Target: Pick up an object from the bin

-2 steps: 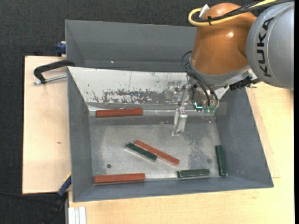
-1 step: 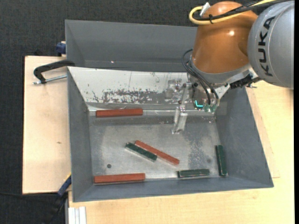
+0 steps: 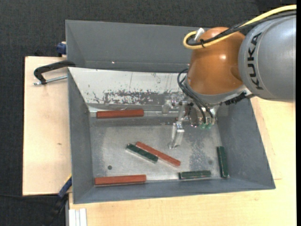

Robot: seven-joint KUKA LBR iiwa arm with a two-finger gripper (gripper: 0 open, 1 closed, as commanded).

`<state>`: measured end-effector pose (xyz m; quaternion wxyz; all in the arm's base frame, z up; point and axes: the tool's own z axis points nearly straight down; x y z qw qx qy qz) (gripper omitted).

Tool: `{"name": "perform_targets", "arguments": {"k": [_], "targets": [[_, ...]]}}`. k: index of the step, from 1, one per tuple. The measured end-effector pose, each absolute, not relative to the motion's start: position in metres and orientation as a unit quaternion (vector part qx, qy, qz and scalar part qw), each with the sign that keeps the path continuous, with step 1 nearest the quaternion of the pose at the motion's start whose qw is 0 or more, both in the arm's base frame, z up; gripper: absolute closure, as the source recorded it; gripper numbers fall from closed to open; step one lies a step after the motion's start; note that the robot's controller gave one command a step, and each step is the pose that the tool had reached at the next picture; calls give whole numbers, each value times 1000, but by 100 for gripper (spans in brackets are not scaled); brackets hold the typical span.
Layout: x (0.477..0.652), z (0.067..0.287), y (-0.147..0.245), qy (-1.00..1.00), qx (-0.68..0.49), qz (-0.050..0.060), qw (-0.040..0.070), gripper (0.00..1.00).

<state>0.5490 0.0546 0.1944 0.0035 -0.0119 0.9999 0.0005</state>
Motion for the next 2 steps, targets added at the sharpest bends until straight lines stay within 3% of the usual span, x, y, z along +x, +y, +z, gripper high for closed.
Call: {"name": "perform_targets", "arguments": {"k": [1, 2], "targets": [[532, 126, 61, 1000, -24, 1, 2, 0], [524, 70, 69, 999, 45, 1, -1, 100]]}}
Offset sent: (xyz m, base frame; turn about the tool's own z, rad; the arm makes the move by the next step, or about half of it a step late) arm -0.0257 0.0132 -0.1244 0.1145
